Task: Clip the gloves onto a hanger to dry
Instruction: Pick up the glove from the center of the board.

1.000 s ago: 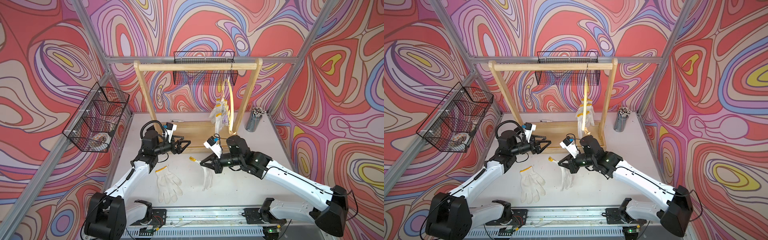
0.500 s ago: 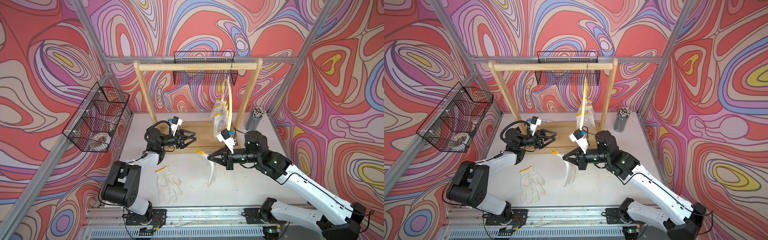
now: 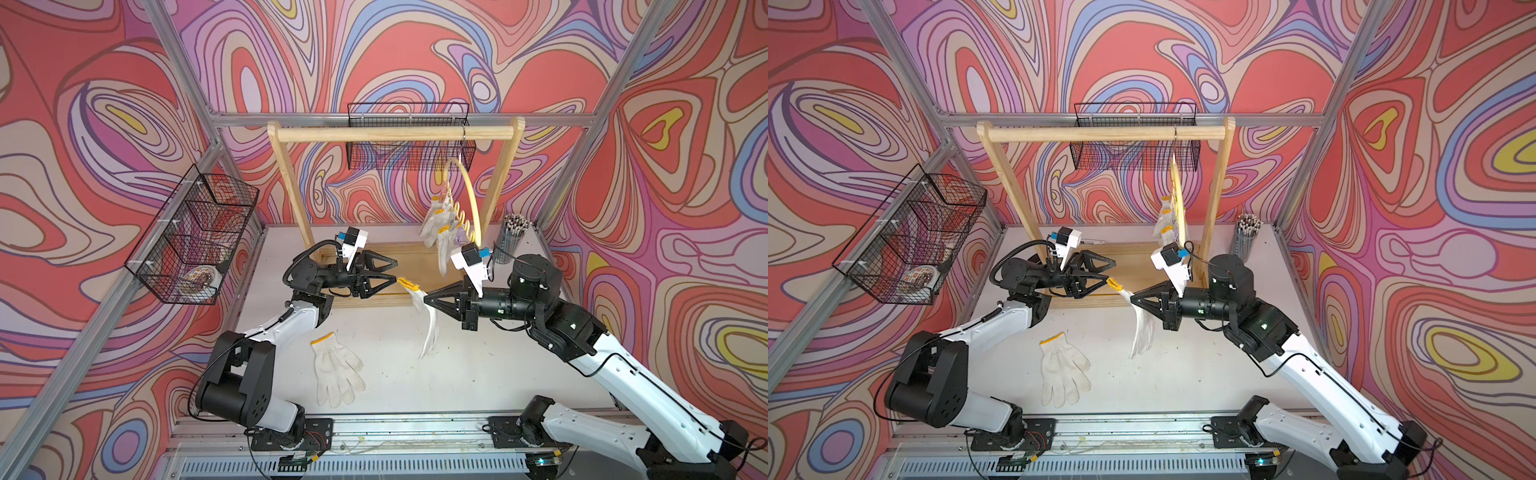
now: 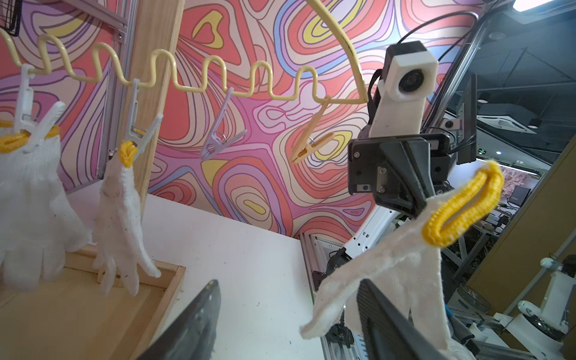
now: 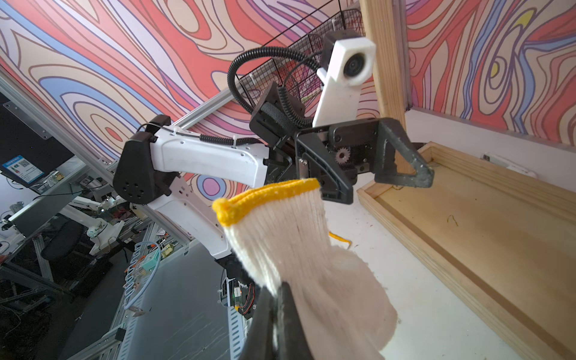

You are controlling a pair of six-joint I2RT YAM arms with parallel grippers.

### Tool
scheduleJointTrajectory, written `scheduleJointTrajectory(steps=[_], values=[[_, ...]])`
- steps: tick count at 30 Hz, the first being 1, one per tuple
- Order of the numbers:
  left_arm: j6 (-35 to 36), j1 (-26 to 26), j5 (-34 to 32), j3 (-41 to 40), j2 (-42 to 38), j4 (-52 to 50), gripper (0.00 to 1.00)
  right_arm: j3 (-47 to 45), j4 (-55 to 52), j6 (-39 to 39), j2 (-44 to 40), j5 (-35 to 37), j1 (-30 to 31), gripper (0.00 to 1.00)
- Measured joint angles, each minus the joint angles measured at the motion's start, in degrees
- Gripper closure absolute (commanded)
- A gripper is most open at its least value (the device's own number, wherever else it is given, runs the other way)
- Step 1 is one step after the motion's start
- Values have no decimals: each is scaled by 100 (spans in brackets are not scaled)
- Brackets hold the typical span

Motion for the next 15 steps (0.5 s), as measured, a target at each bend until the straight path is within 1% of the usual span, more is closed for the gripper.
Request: scheduleJointTrajectory(steps=[9,15], values=[[22,-389,42,293,-131,9,33,111,188,-11,295,15,0,100],[28,-393,44,376,-374,44,36,111,234,-28,278,24,0,100]])
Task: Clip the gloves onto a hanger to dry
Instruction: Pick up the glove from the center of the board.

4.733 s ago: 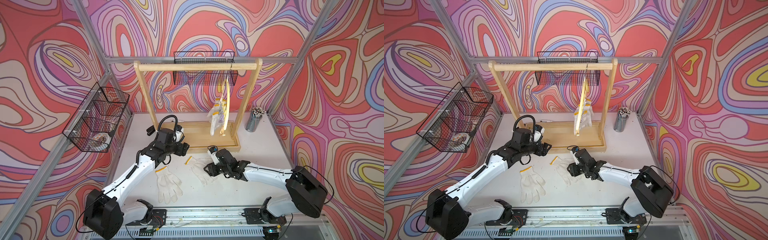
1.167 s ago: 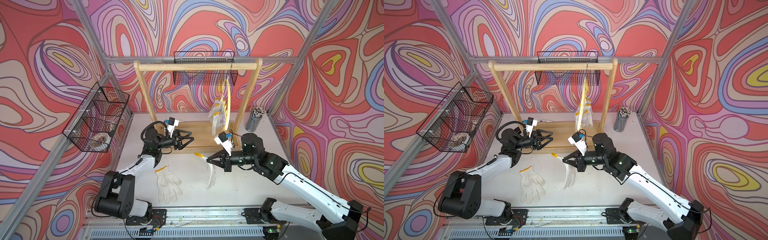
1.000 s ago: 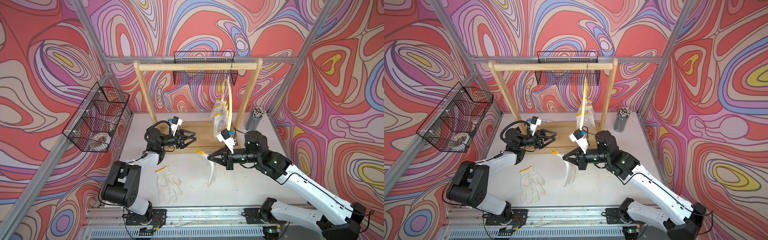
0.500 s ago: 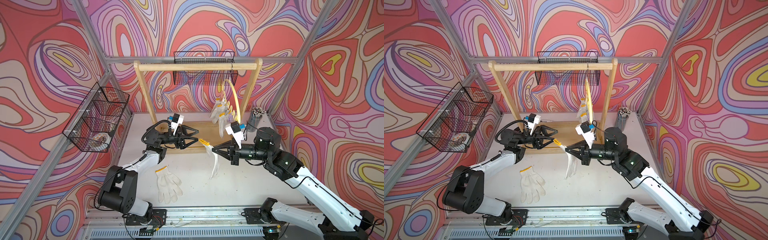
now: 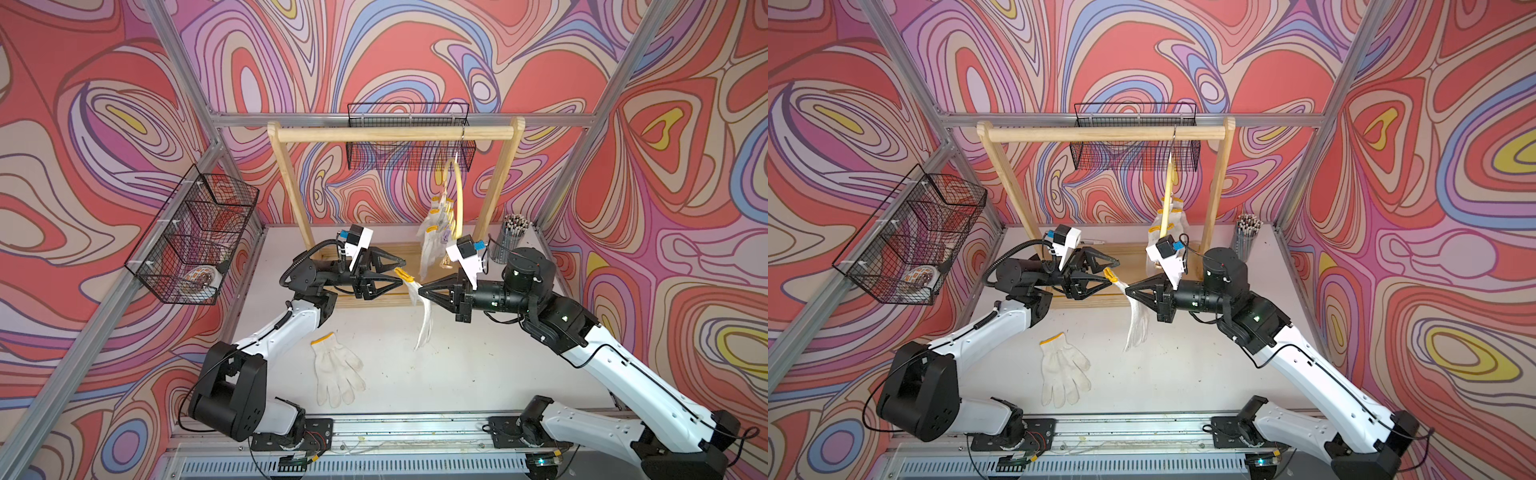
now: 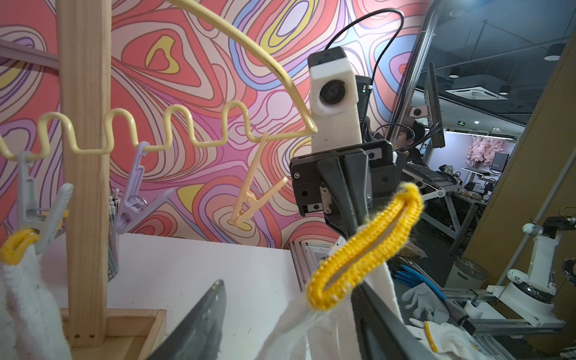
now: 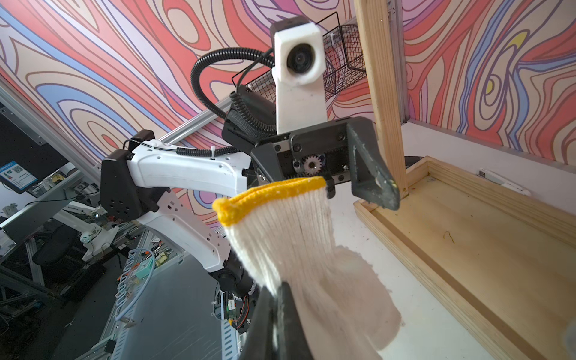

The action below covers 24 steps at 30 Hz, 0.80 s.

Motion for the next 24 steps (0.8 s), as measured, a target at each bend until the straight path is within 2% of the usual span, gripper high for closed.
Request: scheduleJointTrajectory(steps=[16,24], values=[[50,-98,-151,20,-190,17,59,-201,745,50,-15,33,-59,100],[98,-101,-400,20,-389,20,65,-278,1051,127,55,-46,-131,100]])
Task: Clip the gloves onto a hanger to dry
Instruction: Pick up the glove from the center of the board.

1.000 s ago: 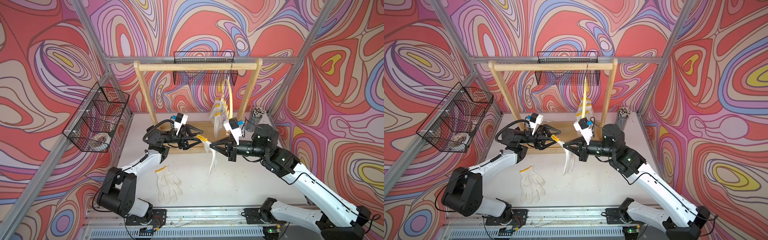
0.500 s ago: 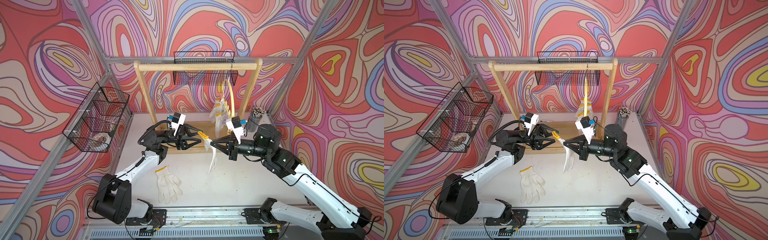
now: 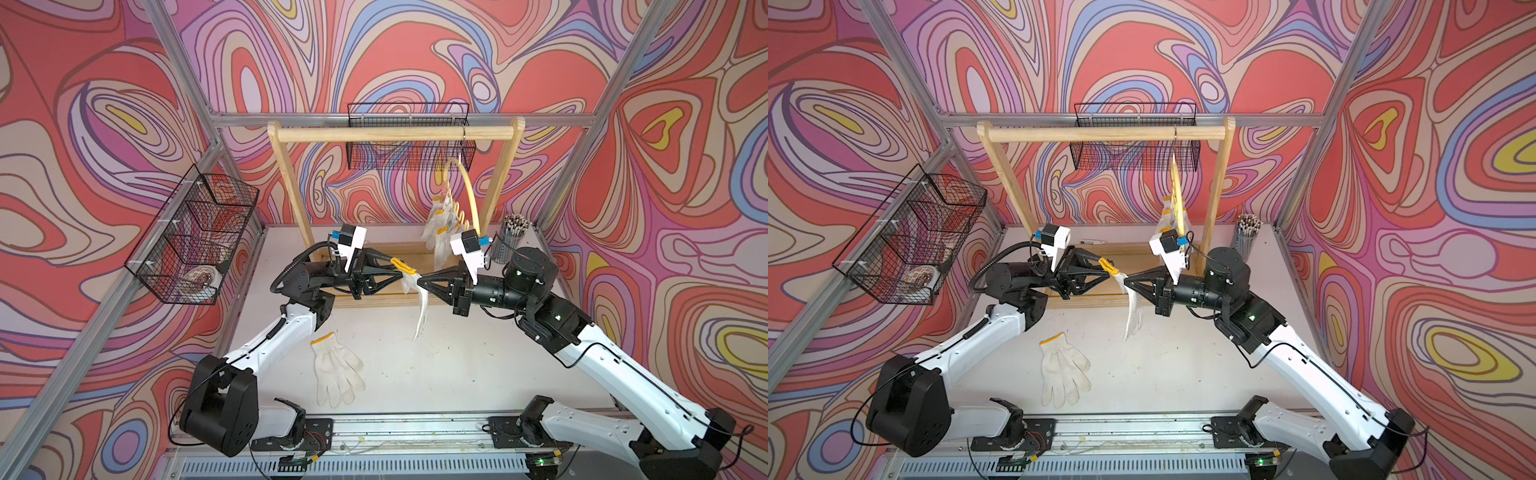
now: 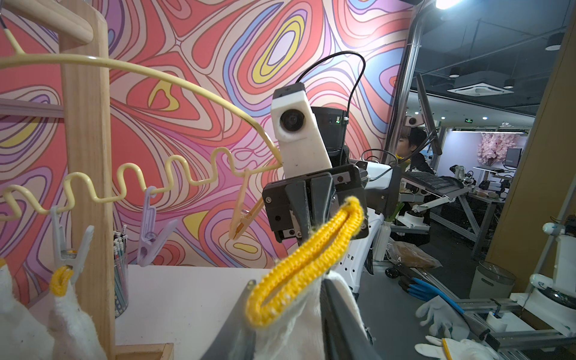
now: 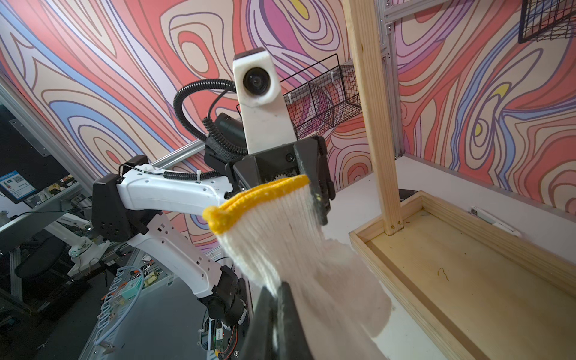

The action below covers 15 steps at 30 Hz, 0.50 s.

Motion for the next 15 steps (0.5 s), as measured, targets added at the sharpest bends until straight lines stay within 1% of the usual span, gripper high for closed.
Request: scheduleJointTrajectory(steps=[10,15], values=[[0,-20,-98,0,-20,20,69,-107,481,144,83,-68,-136,100],[2,-35,-173,0,-37,20,73,-168,688,214,188,-85,-192,100]])
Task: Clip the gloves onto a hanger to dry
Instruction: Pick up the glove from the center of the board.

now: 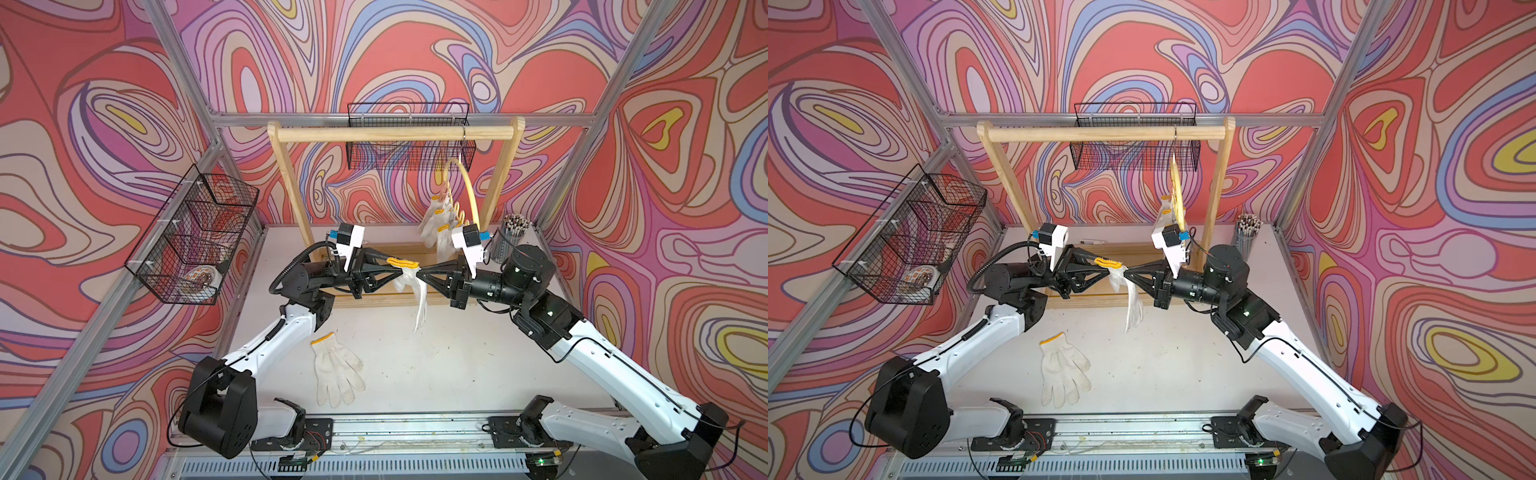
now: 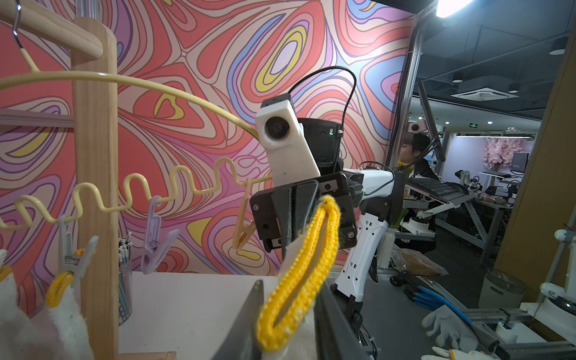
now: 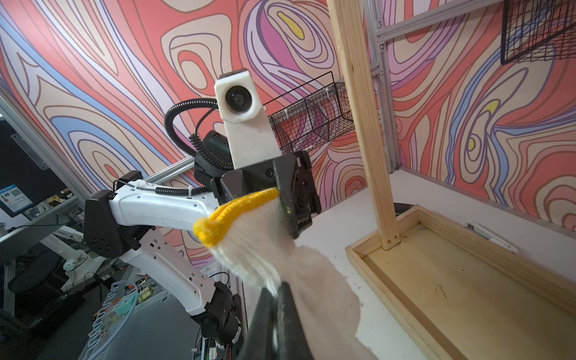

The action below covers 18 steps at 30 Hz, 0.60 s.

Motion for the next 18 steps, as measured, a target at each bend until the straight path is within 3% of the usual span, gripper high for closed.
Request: scheduleJointTrajectory(steps=[7,11,15,16,18], values=[[7,-2,-57,0,-50,2,82,-173,350,31,-9,-35,-81,100],[28,-2,-94,0,-50,4,100,-249,511,92,-44,-37,-111,100],[31,-2,-144,0,-50,4,100,-260,546,107,-44,-35,-116,100],[31,-2,-155,0,-50,4,100,-260,538,101,-44,-31,-116,98],[26,-2,-186,0,-44,4,100,-256,470,37,-44,-13,-116,80]])
